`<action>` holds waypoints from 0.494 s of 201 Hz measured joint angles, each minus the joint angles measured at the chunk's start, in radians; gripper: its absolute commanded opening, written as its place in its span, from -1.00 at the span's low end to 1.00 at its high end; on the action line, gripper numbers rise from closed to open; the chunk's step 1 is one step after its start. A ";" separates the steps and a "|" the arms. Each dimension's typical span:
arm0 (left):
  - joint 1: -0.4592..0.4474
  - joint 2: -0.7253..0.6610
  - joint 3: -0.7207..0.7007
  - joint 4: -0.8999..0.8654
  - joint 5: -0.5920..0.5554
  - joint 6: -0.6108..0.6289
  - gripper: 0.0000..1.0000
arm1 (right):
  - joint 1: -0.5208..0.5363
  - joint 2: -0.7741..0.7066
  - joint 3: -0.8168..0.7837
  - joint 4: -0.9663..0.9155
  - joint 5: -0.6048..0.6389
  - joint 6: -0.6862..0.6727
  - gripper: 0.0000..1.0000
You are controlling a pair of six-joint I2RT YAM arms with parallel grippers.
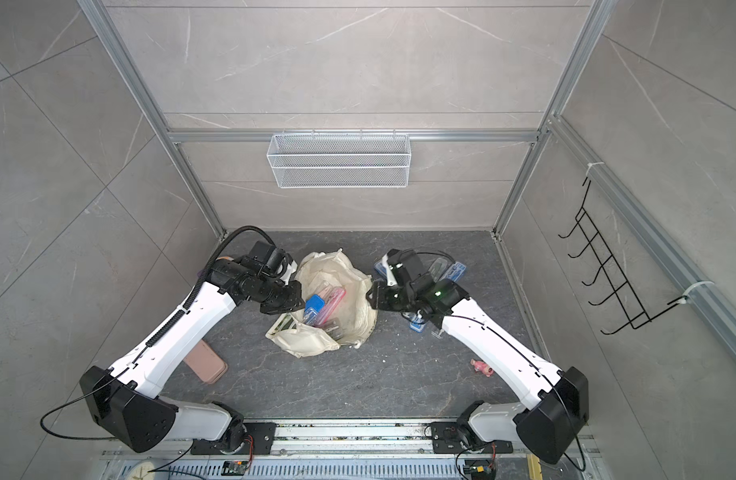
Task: Take out the compass set from the canvas bag
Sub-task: Adjust the canvas bag at the center of the board.
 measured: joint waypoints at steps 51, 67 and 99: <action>0.000 -0.002 0.000 -0.003 -0.002 0.000 -1.00 | 0.290 0.190 -0.007 0.079 0.047 0.070 -0.23; 0.000 -0.002 0.000 -0.006 -0.007 -0.001 -1.00 | 0.332 0.241 -0.007 0.107 0.055 0.090 -0.24; 0.000 -0.002 0.000 -0.018 -0.007 -0.001 -1.00 | 0.383 0.326 0.017 0.132 0.055 0.110 -0.25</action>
